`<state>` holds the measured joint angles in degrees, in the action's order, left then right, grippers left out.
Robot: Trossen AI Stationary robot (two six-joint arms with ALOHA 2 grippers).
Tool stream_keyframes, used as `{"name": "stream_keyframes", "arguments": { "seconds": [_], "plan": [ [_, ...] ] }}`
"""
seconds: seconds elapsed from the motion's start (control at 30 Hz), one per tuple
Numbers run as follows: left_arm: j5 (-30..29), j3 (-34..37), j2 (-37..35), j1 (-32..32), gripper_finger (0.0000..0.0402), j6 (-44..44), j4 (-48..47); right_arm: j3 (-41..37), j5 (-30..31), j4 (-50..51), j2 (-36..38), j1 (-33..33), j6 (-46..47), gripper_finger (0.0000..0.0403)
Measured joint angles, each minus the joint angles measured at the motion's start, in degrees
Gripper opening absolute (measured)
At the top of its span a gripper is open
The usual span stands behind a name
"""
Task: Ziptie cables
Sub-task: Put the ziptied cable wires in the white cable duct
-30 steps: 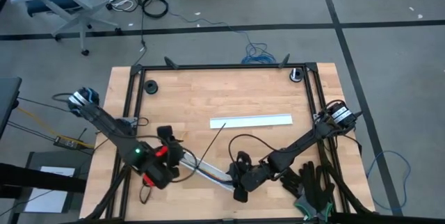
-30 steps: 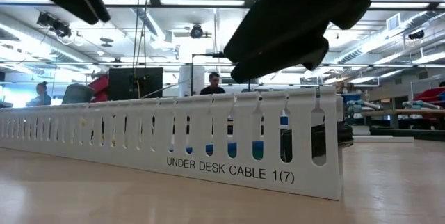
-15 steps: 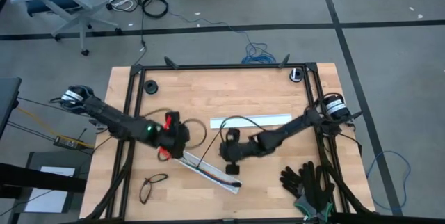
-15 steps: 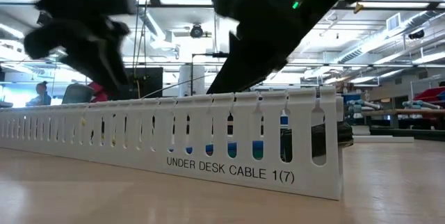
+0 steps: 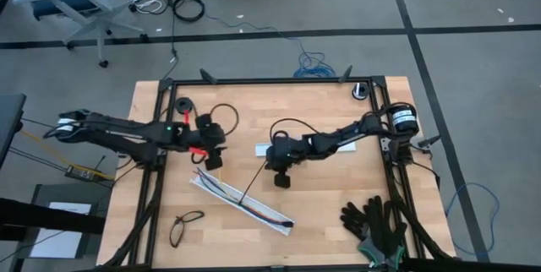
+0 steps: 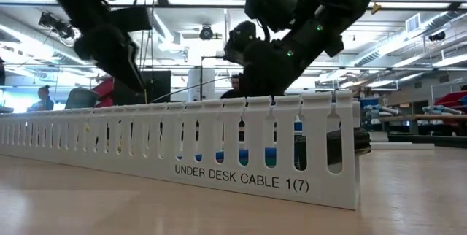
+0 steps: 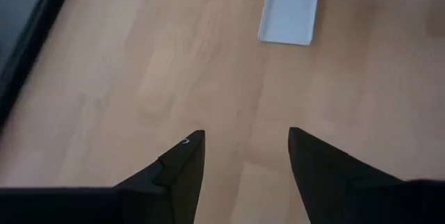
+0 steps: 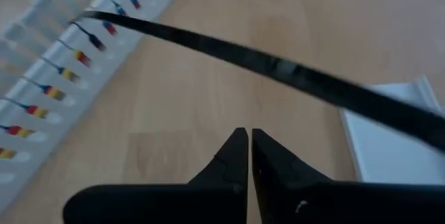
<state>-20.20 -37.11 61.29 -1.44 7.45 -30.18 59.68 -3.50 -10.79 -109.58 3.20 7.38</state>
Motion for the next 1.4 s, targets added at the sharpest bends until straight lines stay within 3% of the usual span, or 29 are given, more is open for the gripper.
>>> {"name": "stream_keyframes", "arguments": {
  "seconds": [0.1, 0.27, 0.47, 0.73, 0.87, 1.1, 1.4],
  "plan": [
    [-0.2, 0.1, -4.1, -1.1, 0.0181, 7.3, -2.5, 1.1, -2.3, 0.0, 0.0, -0.3, -1.4, 0.0002],
    [-6.1, 0.1, -7.6, -4.1, 0.0181, 22.1, -9.5, 3.0, -4.1, 0.0, 0.0, -0.5, -3.9, 0.0002],
    [-7.1, 0.1, -6.1, -8.8, 0.0181, 38.4, -17.8, 5.2, -4.1, 2.9, 0.7, -2.1, -6.2, 0.0001],
    [-8.9, 0.1, -5.3, -17.3, 0.0181, 57.2, -27.2, 7.4, -2.1, 9.4, 9.3, -6.7, -10.9, 0.0],
    [-9.0, 0.1, -5.3, -22.6, 0.0181, 65.6, -29.6, 11.1, -2.2, 12.1, 9.7, -8.1, -13.3, 0.0],
    [-9.6, 0.1, -4.5, -32.3, 0.0181, 78.7, -33.9, 20.6, -8.7, 16.8, -0.3, -6.9, -14.7, 0.0],
    [-5.9, -0.1, -3.7, -40.5, 0.0181, 84.7, -34.3, 31.0, -13.9, 17.5, -14.5, -5.0, -14.1, 0.0]
  ]
}}
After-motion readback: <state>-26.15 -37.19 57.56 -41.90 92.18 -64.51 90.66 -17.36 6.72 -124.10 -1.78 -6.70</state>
